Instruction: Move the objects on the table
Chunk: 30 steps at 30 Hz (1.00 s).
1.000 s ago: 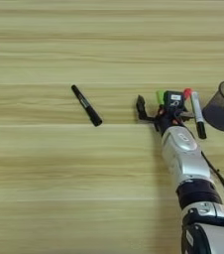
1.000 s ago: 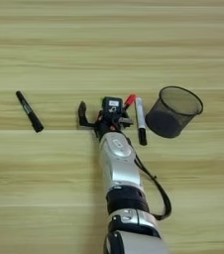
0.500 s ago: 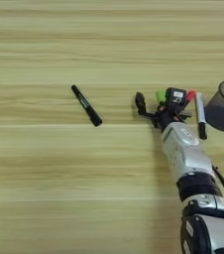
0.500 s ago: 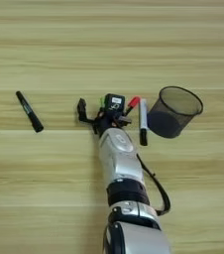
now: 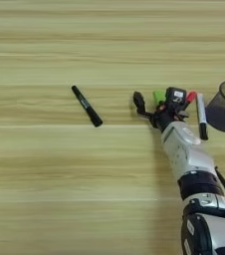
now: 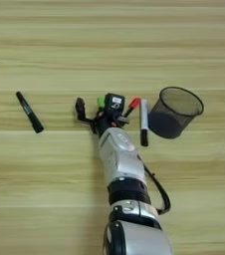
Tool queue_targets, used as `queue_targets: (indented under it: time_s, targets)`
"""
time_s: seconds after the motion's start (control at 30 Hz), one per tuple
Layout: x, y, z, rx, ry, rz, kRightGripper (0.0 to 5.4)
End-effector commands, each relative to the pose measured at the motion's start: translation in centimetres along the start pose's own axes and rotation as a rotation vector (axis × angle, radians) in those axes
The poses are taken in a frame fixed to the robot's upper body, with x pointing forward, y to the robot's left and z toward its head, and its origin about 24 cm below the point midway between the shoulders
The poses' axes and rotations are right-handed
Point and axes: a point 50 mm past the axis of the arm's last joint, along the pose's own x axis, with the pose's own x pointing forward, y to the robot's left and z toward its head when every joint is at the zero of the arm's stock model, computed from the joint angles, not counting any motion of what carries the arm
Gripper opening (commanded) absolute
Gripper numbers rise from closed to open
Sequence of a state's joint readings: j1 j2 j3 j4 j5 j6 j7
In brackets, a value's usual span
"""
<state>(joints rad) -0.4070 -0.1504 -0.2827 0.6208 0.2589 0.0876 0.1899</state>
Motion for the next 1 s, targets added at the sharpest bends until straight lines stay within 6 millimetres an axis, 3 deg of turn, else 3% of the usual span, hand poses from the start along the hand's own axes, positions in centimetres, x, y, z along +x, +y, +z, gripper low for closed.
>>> queue_targets:
  time_s: [0.03,0.6,1.0]
  targets:
    - [0.6,1.8,2.1,0.006,-0.057,0.077,5.37]
    - [-0.2,5.4,0.0,0.049,0.041,0.252,5.37]
    - [-0.8,6.9,-0.5,0.046,0.063,0.315,5.37]
